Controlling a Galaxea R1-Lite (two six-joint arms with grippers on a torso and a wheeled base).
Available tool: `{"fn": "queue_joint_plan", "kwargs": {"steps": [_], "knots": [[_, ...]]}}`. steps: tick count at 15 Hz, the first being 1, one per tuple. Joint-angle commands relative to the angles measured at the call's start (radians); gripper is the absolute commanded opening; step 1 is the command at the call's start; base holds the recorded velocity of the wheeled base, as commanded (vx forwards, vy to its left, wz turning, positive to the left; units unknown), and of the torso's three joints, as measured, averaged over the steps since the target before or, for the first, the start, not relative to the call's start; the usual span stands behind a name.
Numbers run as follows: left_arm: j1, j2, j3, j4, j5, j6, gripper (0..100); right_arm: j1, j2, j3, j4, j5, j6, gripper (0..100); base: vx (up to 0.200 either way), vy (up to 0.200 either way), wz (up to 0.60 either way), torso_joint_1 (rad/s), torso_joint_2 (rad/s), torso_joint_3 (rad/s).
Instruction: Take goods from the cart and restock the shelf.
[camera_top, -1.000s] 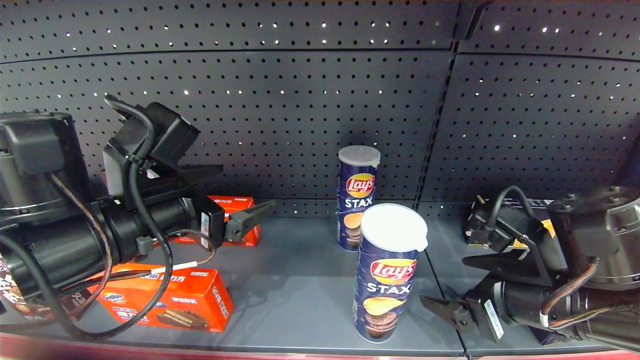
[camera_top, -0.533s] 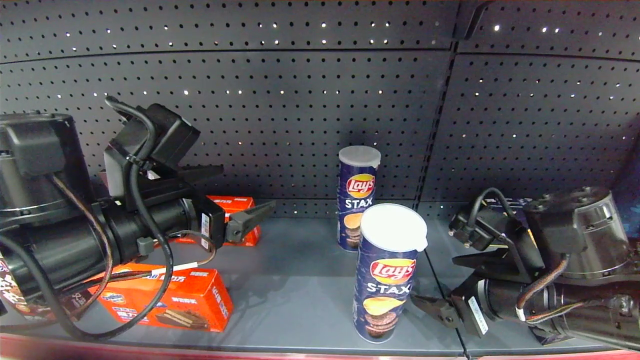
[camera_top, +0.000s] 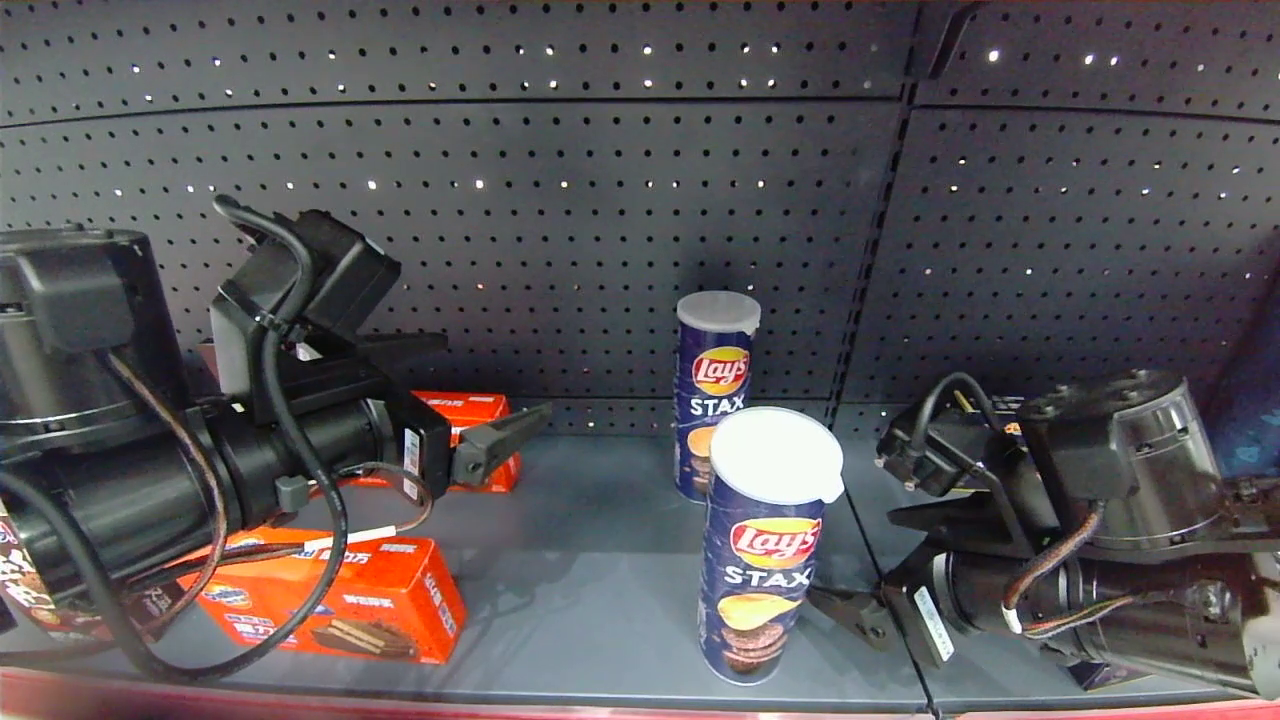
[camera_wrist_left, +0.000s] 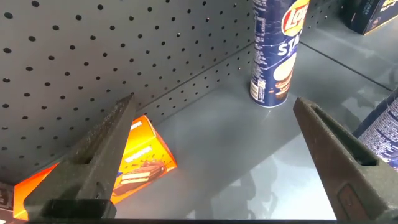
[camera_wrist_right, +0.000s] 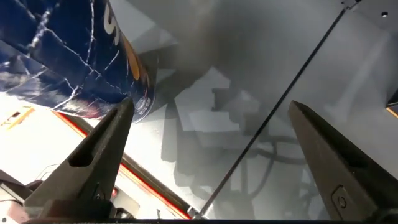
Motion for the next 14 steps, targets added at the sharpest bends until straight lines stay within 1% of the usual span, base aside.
{"fn": "queue_joint_plan", "kwargs": {"steps": [1,14], "knots": [[0.0,0.001,0.001,-0.002,-0.001,0.0,100,0.001,0.002,0.001,0.0,0.001,0.0,100,0.0,0.0,0.0,0.0,0.0,0.0],[0.0,0.001,0.009,-0.002,-0.001,0.0,100,0.015,0.031,-0.01,-0.028,0.007,0.0,100,0.0,0.0,0.0,0.0,0.0,0.0]]}}
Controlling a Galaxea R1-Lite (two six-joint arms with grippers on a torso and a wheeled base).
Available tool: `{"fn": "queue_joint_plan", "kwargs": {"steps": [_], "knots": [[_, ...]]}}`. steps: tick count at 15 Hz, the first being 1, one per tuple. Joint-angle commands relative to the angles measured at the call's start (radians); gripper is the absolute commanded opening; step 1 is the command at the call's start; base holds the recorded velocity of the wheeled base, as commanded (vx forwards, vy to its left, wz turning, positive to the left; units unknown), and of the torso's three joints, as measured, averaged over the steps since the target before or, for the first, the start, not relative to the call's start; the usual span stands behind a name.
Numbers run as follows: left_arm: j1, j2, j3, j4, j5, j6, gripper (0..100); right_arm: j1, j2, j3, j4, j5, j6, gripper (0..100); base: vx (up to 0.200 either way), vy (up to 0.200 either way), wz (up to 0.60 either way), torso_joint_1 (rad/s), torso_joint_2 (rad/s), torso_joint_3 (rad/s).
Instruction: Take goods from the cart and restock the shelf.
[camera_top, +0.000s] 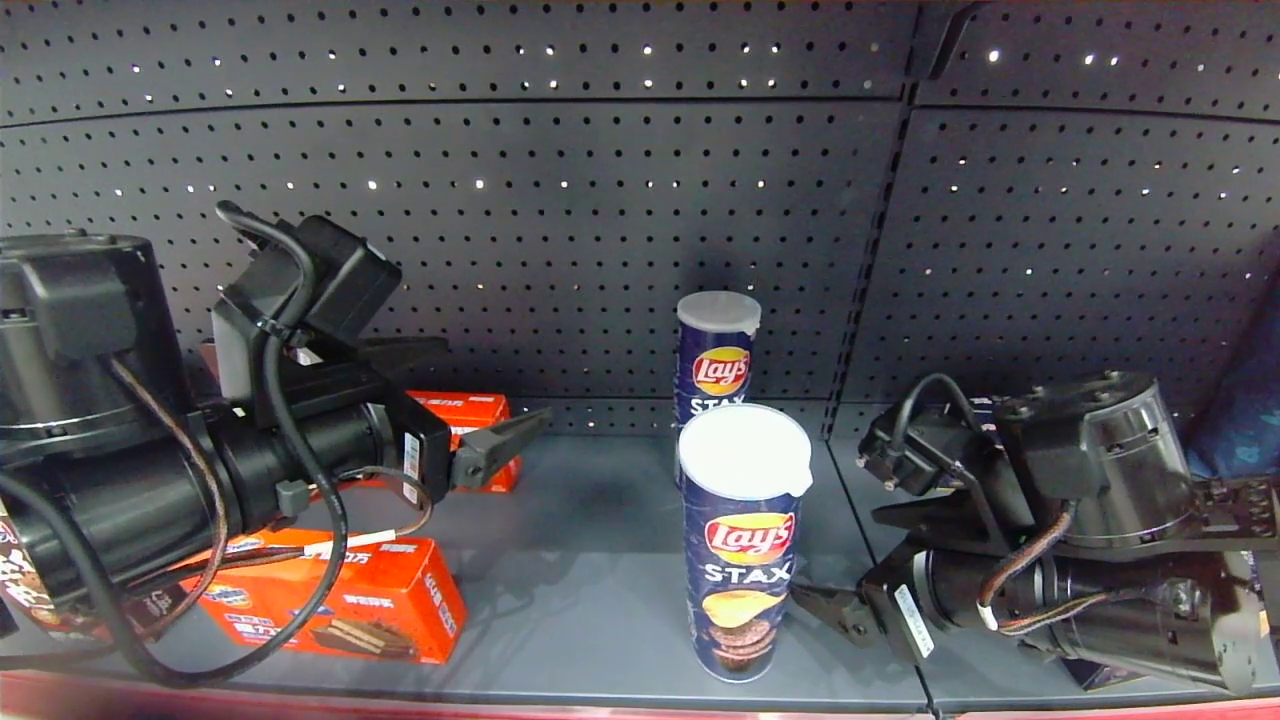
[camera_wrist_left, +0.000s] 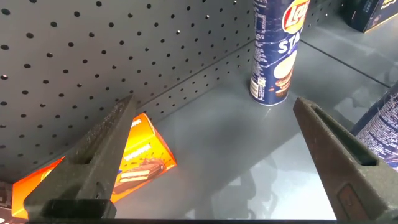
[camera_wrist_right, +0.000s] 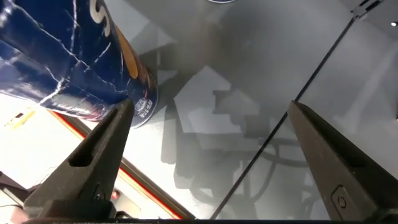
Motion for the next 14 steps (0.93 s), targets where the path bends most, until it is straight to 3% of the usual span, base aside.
{"fn": "queue_joint_plan", "kwargs": {"steps": [1,14], "knots": [[0.0,0.0,0.002,0.0,0.0,0.0,100,0.002,0.003,0.0,-0.001,0.0,0.0,100,0.0,0.0,0.0,0.0,0.0,0.0],[0.0,0.0,0.002,0.0,0.0,-0.003,100,0.012,0.018,0.01,-0.002,0.0,-0.002,100,0.0,0.0,0.0,0.0,0.0,0.0]]}}
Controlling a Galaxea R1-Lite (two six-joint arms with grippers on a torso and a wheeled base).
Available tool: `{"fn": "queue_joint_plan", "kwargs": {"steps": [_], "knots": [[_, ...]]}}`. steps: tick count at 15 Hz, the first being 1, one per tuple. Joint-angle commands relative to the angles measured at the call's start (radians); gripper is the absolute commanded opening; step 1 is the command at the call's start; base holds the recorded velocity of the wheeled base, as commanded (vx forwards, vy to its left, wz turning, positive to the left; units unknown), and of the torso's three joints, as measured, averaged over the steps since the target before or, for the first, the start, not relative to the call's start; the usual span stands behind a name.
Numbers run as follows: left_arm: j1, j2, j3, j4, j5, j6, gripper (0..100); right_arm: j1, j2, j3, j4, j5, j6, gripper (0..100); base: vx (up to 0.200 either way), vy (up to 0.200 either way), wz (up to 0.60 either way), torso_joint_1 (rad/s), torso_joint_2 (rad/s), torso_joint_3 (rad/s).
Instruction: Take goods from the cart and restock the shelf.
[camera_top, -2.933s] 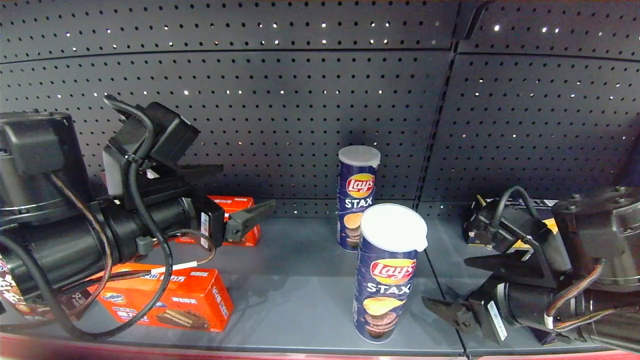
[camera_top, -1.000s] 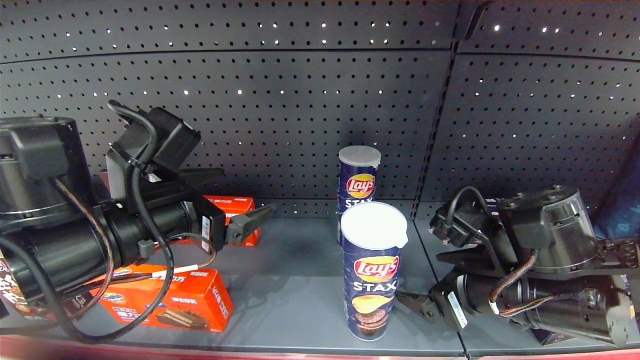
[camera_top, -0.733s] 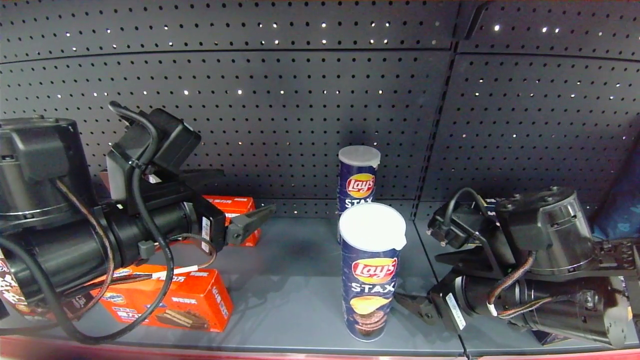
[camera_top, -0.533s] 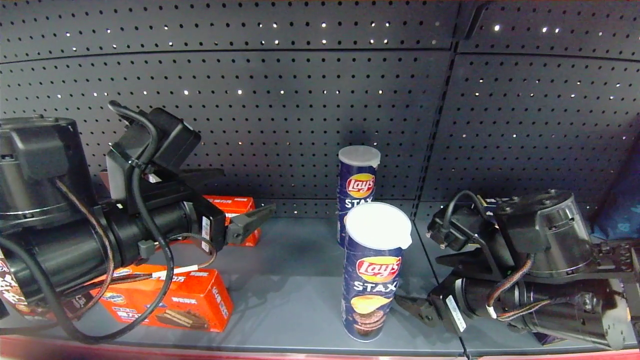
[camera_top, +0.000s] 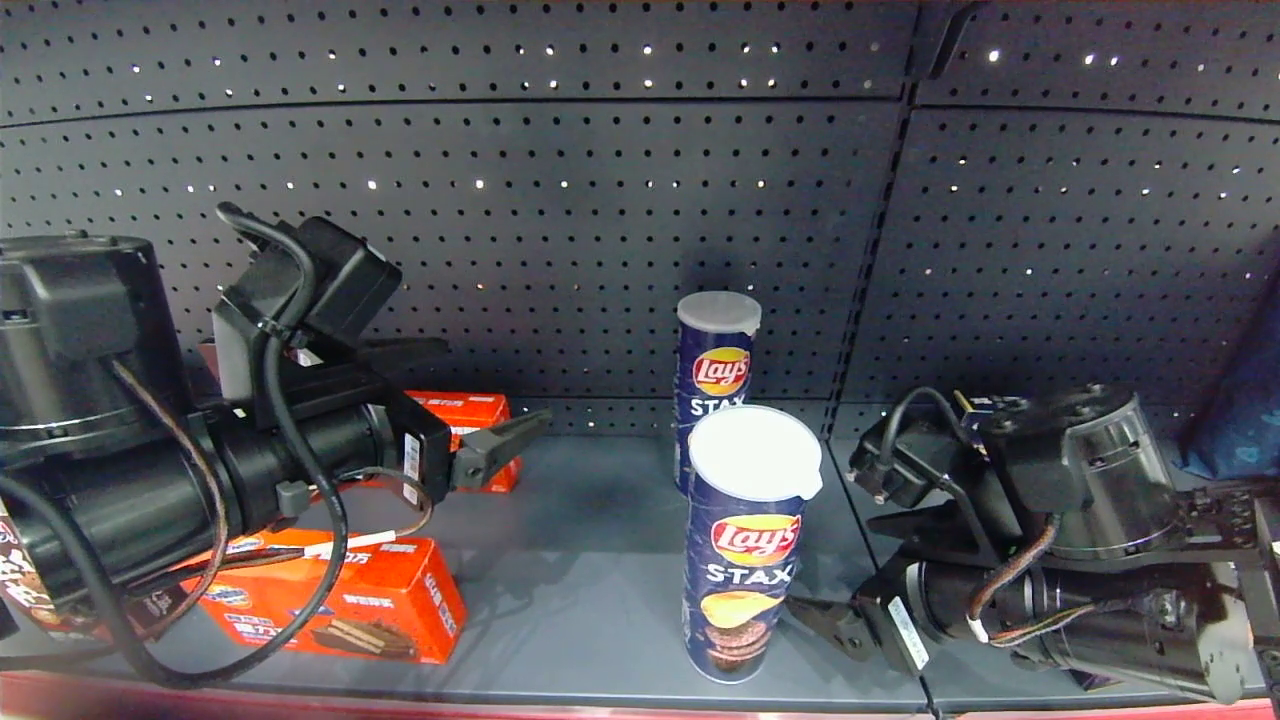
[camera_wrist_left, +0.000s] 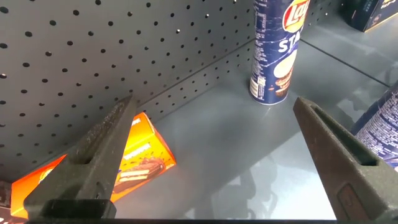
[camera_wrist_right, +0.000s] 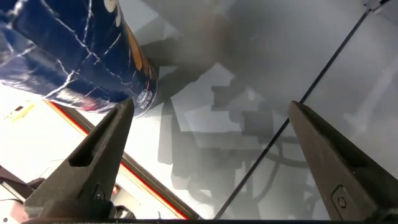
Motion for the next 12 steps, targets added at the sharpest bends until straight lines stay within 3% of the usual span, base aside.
{"fn": "queue_joint_plan", "kwargs": {"steps": [1,12], "knots": [[0.0,0.0,0.0,0.0,0.0,0.0,100,0.002,0.007,0.0,-0.002,0.001,0.0,100,0.0,0.0,0.0,0.0,0.0,0.0],[0.0,0.0,0.001,-0.002,0.0,-0.001,100,-0.032,-0.077,-0.016,-0.016,-0.007,0.001,100,0.0,0.0,0.0,0.0,0.0,0.0]]}}
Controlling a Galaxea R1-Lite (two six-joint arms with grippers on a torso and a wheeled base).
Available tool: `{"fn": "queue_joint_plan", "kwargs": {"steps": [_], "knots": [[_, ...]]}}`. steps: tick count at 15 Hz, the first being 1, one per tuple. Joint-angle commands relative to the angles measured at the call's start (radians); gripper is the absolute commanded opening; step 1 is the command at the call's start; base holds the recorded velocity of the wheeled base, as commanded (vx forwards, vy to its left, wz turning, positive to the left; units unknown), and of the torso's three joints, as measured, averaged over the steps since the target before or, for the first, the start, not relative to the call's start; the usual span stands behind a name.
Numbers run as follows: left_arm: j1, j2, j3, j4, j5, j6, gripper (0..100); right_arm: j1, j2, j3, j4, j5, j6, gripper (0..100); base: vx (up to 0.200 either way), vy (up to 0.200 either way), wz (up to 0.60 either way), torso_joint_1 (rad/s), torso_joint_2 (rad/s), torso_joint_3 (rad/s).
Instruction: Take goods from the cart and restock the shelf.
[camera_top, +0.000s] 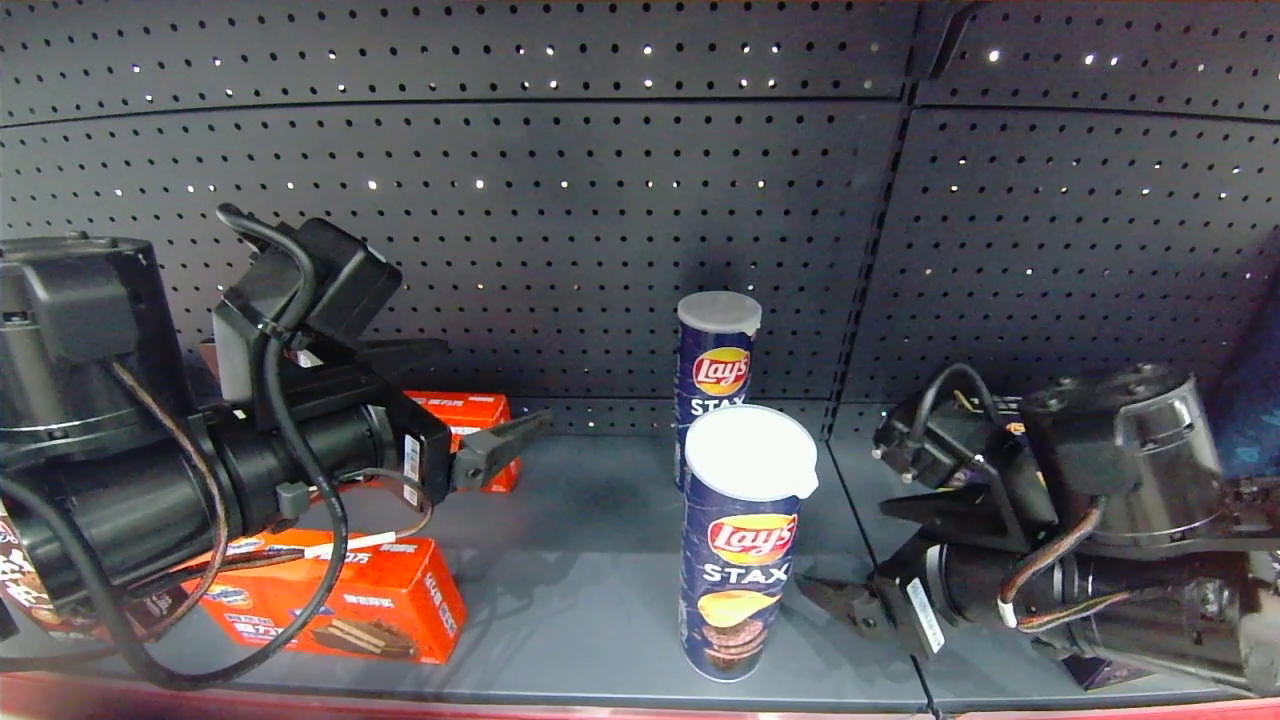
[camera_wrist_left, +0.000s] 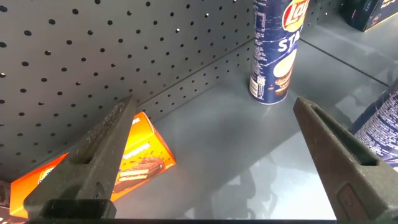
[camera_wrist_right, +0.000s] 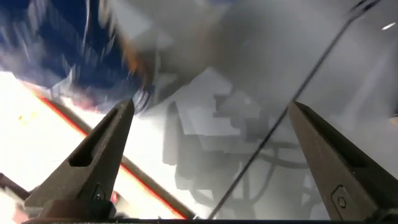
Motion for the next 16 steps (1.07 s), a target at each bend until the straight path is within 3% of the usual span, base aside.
{"fn": "queue_joint_plan", "kwargs": {"steps": [1,4,7,12,16], "knots": [[0.0,-0.004,-0.005,-0.001,0.0,0.0,100,-0.034,-0.056,-0.05,0.001,-0.003,0.002,100,0.0,0.0,0.0,0.0,0.0,0.0],[0.003,-0.063,0.001,0.001,0.003,-0.003,100,-0.11,-0.164,-0.101,0.012,-0.043,0.002,100,0.0,0.0,0.0,0.0,0.0,0.0],[0.046,-0.149,0.041,-0.002,0.002,-0.002,100,-0.2,-0.268,-0.073,0.017,-0.046,0.002,100,0.0,0.0,0.0,0.0,0.0,0.0],[0.209,-0.403,0.206,-0.001,-0.011,-0.005,100,-0.38,-0.468,-0.046,0.093,-0.052,0.002,100,0.0,0.0,0.0,0.0,0.0,0.0],[0.242,-0.601,0.312,0.01,-0.001,-0.012,100,-0.47,-0.63,-0.023,0.15,-0.095,0.005,100,0.0,0.0,0.0,0.0,0.0,0.0]]}}
